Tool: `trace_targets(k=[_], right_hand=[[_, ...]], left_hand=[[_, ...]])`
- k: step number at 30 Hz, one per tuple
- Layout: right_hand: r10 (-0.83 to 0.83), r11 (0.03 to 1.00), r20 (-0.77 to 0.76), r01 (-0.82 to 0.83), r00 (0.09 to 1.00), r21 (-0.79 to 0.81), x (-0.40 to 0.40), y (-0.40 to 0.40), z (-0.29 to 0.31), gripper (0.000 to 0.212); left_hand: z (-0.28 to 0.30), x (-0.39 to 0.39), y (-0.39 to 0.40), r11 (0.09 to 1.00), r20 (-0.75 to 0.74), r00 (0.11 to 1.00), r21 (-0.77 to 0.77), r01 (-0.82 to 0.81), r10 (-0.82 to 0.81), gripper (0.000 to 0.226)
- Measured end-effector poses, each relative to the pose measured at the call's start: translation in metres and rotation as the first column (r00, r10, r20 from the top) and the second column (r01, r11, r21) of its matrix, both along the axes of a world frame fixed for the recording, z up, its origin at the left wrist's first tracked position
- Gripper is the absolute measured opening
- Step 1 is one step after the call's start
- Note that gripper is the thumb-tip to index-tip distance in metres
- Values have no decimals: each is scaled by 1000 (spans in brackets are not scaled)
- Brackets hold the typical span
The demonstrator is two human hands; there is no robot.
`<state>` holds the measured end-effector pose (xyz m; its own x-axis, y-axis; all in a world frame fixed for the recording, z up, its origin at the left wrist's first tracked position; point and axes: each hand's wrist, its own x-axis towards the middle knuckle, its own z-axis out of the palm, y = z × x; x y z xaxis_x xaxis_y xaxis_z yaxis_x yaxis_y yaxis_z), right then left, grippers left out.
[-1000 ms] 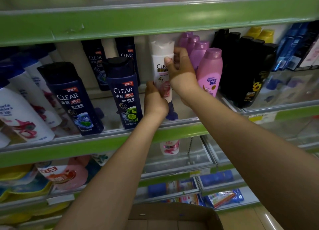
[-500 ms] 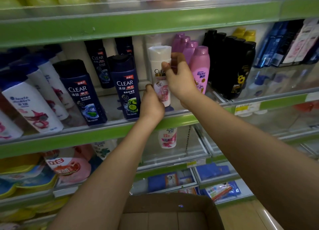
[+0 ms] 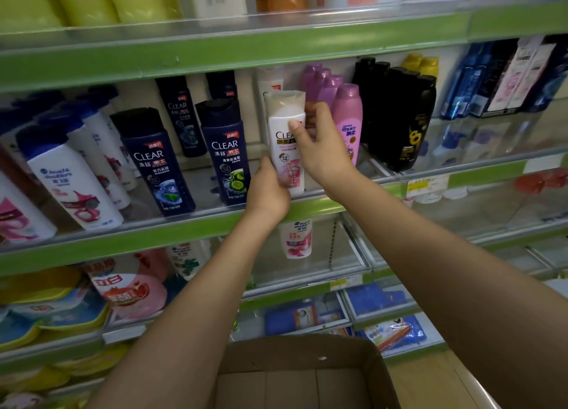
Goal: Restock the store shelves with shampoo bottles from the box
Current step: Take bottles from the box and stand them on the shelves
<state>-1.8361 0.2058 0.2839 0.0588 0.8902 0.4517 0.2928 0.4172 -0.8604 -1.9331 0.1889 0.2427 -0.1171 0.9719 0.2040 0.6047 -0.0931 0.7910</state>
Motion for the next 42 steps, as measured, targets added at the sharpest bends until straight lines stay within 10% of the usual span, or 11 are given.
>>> trace_targets(k=[20, 26, 42], right_hand=[[21, 998, -106, -15, 994, 62, 60, -19, 6, 28], [-106, 991, -136, 116, 985, 71, 113, 0, 16, 26], [206, 975, -95, -213, 974, -69, 113, 54, 6, 32]], left_hand=[[-9, 63, -66, 975, 384, 913, 113, -191, 135, 31], [-8, 95, -40, 988, 315, 945, 98, -123, 86, 43], [4, 96, 31, 1000, 284, 959, 15, -18, 13, 31]])
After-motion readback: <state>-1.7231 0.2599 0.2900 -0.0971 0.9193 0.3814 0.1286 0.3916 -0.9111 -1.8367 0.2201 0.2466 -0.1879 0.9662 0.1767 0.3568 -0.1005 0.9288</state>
